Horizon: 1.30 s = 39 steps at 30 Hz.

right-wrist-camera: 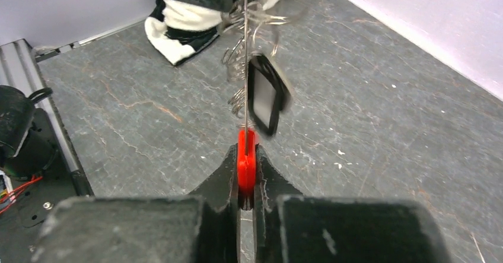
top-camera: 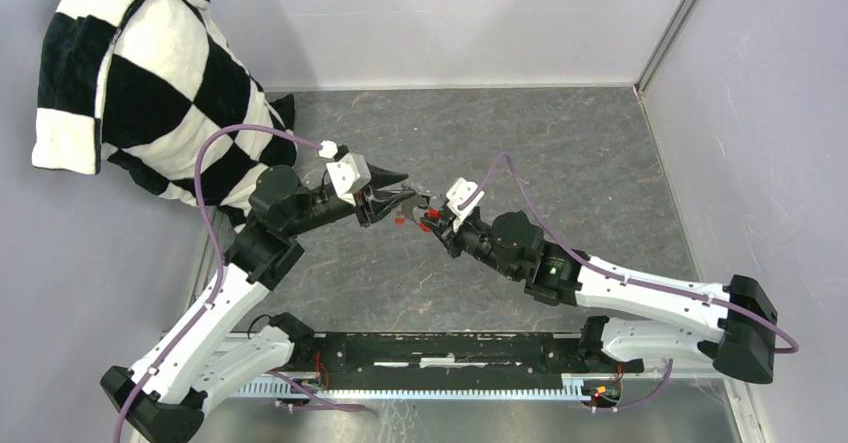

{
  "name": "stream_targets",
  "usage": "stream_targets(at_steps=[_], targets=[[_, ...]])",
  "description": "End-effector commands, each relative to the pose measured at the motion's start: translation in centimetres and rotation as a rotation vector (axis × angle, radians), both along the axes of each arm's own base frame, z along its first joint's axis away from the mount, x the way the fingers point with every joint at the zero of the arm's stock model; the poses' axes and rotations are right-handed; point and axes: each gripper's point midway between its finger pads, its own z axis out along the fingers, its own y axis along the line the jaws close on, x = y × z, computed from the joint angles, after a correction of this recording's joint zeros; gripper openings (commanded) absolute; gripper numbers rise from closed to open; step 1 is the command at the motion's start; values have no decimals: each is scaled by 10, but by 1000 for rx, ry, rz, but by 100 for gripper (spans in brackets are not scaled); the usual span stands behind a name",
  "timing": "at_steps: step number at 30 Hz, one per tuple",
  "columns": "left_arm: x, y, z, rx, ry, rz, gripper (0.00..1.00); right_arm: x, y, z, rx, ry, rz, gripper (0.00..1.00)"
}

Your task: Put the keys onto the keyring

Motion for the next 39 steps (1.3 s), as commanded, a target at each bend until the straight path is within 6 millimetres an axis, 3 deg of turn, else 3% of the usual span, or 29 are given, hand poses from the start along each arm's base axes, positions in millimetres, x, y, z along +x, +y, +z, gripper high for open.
stream_targets(at_steps=[1,6,15,19,23,27,31,34,39], targets=[[19,11,-16,51,32,123,60,5,-20,21,34,-45,-72,1],[39,20,-28,108,94,232,99,15,-45,-10,-160,-6,-122,1],[70,47,-40,262,225,432,100,69,-114,-84,-539,209,-258,0],[87,70,-59,349,339,526,100,103,-137,-81,-702,143,-435,1],[109,106,-78,369,465,599,100,136,-158,-75,-931,61,-607,0],[126,144,-100,413,556,650,100,151,-157,-94,-1070,44,-643,1],[132,164,-129,519,627,670,100,151,-149,-127,-1186,34,-629,0],[131,165,-137,535,671,650,100,144,-133,-153,-1269,17,-587,0],[132,161,-141,525,676,630,100,121,-88,-186,-1304,8,-478,0]])
